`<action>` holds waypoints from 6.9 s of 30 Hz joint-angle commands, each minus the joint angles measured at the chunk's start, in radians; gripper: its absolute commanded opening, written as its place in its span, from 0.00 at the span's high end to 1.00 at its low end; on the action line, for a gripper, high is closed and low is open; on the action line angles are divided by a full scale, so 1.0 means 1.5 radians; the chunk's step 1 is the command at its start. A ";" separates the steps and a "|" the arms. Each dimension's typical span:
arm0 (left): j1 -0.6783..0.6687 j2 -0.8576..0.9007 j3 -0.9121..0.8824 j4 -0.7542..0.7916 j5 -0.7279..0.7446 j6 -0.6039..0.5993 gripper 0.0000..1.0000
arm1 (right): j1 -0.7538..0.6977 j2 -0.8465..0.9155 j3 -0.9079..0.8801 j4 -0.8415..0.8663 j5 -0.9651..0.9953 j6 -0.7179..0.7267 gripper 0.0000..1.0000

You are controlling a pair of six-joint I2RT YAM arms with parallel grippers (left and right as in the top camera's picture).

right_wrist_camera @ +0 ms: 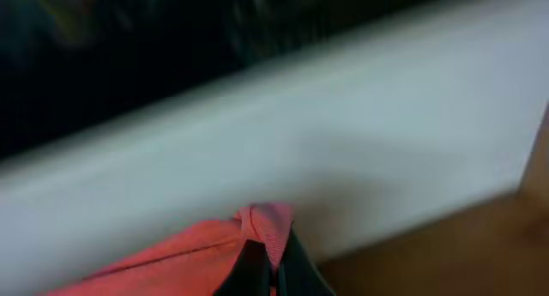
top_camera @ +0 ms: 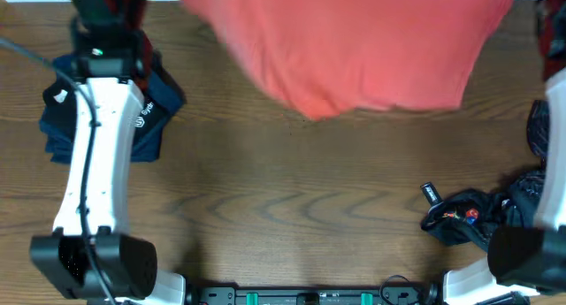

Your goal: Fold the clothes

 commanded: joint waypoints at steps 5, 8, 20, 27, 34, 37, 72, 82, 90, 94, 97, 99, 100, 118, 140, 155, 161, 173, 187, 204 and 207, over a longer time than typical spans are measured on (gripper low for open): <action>0.009 -0.020 0.120 -0.171 -0.046 0.058 0.94 | -0.013 -0.007 0.049 -0.096 0.104 0.010 0.99; 0.009 -0.019 0.114 -0.306 -0.029 0.058 0.94 | -0.012 0.014 0.047 -0.168 0.110 -0.003 0.99; 0.009 -0.019 0.087 -0.611 -0.028 0.058 0.94 | -0.013 0.101 0.045 -0.393 0.225 -0.011 0.99; 0.009 -0.033 0.087 -0.605 -0.027 0.058 0.94 | -0.013 0.080 0.045 -0.406 0.220 -0.012 0.99; 0.009 -0.060 0.087 -0.638 -0.018 0.057 0.94 | -0.013 0.044 0.045 -0.426 0.190 -0.012 0.99; 0.009 -0.068 0.087 -0.659 -0.018 0.058 0.94 | -0.013 0.030 0.045 -0.443 0.190 -0.012 0.99; 0.009 -0.080 0.087 -0.671 0.082 0.053 0.94 | -0.012 0.006 0.045 -0.420 0.070 -0.075 0.99; 0.010 0.164 0.087 -0.352 0.062 0.050 0.94 | -0.002 0.207 0.045 -0.196 0.070 -0.075 0.99; 0.010 0.149 0.202 -0.072 -0.027 -0.035 0.94 | -0.016 0.124 0.120 -0.039 0.110 -0.004 0.99; 0.011 0.132 0.341 -0.117 -0.036 -0.035 0.94 | -0.035 0.063 0.164 -0.026 0.125 0.011 0.99; 0.011 0.108 0.382 -0.177 -0.036 -0.035 0.94 | -0.043 0.025 0.165 -0.056 0.173 0.008 0.99; 0.011 0.083 0.383 -0.255 -0.036 -0.035 0.94 | -0.044 0.015 0.165 -0.103 0.198 -0.008 0.99; 0.011 0.073 0.382 -0.311 -0.036 -0.035 0.94 | -0.044 0.013 0.165 -0.134 0.208 -0.018 0.99; 0.011 0.107 0.371 -1.109 -0.080 -0.023 0.94 | -0.062 0.103 0.049 -0.615 0.245 -0.020 0.99; 0.004 0.034 0.001 -1.179 -0.048 -0.031 0.94 | -0.146 0.079 -0.294 -0.627 0.107 -0.032 0.99; 0.004 -0.291 -0.420 -0.973 -0.101 -0.195 0.94 | -0.239 -0.095 -0.345 -0.611 0.105 0.006 0.99; 0.004 -0.378 -0.490 -0.940 -0.049 -0.195 0.94 | -0.239 -0.118 -0.374 -0.609 0.117 0.005 0.99; 0.004 -0.389 -0.541 -0.897 -0.012 -0.195 0.94 | -0.261 -0.120 -0.437 -0.573 0.114 0.014 0.99; 0.004 -0.311 -0.585 -0.603 -0.012 -0.201 0.94 | -0.149 -0.106 -0.499 -0.396 0.018 -0.065 0.99; 0.004 -0.091 -0.585 -0.461 0.023 -0.197 0.94 | -0.117 -0.105 -0.696 -0.110 0.018 -0.059 0.99; 0.004 -0.091 -0.585 -0.451 0.036 -0.197 0.94 | -0.117 -0.105 -0.709 -0.080 0.018 -0.059 0.99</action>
